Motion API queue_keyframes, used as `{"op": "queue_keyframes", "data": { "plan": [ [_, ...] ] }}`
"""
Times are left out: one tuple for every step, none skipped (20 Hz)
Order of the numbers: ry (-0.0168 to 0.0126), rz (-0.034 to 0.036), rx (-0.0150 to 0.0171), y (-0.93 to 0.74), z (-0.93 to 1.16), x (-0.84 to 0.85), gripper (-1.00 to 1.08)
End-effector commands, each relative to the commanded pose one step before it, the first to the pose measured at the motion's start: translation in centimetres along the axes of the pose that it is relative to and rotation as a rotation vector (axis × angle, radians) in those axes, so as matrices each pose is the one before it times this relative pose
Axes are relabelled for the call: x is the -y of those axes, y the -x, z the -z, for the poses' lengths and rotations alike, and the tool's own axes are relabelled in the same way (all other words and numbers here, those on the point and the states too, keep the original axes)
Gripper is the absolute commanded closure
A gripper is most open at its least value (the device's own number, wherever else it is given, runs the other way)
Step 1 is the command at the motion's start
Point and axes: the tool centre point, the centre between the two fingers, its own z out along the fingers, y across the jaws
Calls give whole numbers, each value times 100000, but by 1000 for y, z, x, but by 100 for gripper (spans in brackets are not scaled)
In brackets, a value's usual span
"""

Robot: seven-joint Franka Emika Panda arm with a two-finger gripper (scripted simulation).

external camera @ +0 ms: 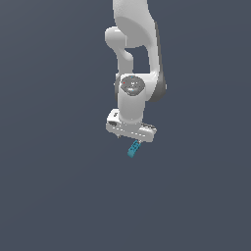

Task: Pick up the object and move it to a goal position.

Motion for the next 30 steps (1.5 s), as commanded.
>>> {"op": "queue_keyframes", "data": {
  "plan": [
    [-282,-6050,-108,239,-906,641,-92],
    [-96,-2256,-35,109,-340,226,-92],
    [-87,-2134,-34,110,-321,210,-92],
    [-79,-2014,-32,110,-303,192,-92],
    [-71,-1893,-31,108,-284,176,-92],
    [-64,-1771,-30,106,-266,161,-92],
    [-58,-1650,-28,102,-247,146,-92],
    [-52,-1529,-27,98,-228,132,-92],
    [-46,-1406,-25,93,-210,119,-92],
    [-41,-1285,-24,87,-192,105,-92],
    [-36,-1163,-22,80,-173,94,-92],
    [-31,-1040,-20,73,-155,83,-92],
    [-27,-918,-18,66,-137,71,-92],
    [-23,-796,-16,58,-118,61,-92],
    [-19,-673,-14,50,-100,51,-92],
    [-15,-552,-11,40,-82,40,-92],
    [-12,-431,-9,31,-64,30,-92],
    [-8,-309,-6,22,-45,21,-92],
    [-5,-183,-4,14,-27,14,-92],
    [-2,-69,-1,2,-9,1,-92],
    [34,438,46,-1,36,-15,-92],
    [0,0,0,2,-34,1,-92],
    [0,0,0,5,-101,3,-92],
    [0,0,0,9,-168,5,-92],
    [0,0,0,13,-235,7,-92],
    [-5,-69,-6,-7,-296,-25,-92],
    [0,0,0,22,-367,9,-92],
    [-5,-69,-7,2,-426,-23,-92],
    [-4,-69,-7,7,-489,-22,-92],
    [0,0,0,36,-554,12,-92]
  ]
}}
